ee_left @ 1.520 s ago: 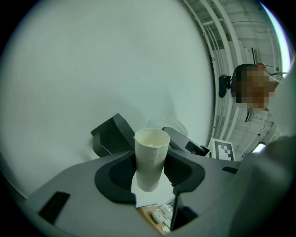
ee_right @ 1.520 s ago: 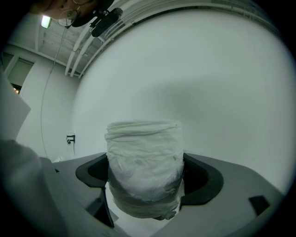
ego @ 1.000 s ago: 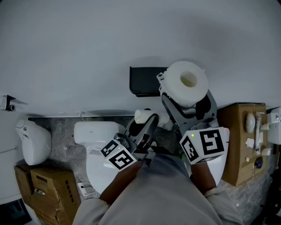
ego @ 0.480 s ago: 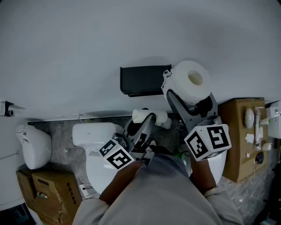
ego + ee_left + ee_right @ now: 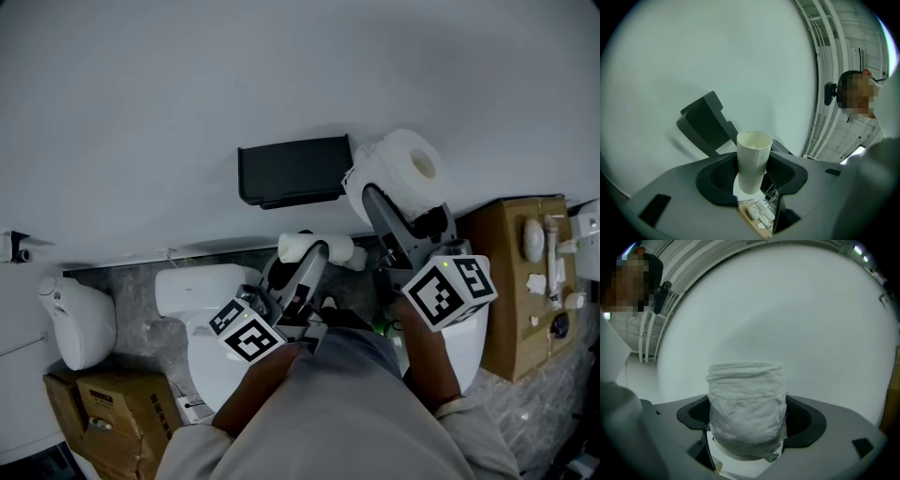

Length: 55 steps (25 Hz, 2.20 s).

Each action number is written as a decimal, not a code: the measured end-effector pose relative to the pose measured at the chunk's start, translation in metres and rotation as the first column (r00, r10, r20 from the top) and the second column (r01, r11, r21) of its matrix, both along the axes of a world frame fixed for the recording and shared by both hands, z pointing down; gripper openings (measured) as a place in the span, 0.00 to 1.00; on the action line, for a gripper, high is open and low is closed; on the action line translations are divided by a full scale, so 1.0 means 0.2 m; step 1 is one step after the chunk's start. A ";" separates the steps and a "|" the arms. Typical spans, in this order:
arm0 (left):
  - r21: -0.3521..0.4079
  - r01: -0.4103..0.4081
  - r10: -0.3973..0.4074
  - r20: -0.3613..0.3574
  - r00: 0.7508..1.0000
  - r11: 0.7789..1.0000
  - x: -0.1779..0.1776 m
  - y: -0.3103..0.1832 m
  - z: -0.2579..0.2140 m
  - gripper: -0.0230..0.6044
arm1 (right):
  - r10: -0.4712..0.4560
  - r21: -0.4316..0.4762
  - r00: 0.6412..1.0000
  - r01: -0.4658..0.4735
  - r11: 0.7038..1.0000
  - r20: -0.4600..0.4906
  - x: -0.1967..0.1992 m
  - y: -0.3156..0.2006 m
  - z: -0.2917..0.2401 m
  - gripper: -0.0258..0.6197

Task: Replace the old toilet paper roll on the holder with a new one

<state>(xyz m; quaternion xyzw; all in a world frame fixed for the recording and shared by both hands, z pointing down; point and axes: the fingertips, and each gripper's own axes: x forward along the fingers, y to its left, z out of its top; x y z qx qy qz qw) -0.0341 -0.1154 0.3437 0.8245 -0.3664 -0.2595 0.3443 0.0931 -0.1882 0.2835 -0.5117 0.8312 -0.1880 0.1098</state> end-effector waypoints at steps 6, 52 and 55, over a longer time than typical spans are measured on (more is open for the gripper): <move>-0.016 -0.017 0.018 0.019 1.000 1.000 0.03 -0.01 0.02 0.32 | 0.034 -0.036 0.986 -0.028 0.999 0.166 0.10 -0.03 0.05 0.76; -0.063 0.087 -0.084 0.061 0.995 0.994 -0.16 0.02 0.09 0.32 | 0.133 -0.318 0.584 0.226 0.921 0.801 -0.16 -0.12 0.65 0.76; -0.063 0.092 -0.089 0.053 0.995 0.994 -0.16 0.04 0.09 0.32 | 0.125 -0.311 0.580 0.233 0.922 0.805 -0.15 -0.10 0.65 0.76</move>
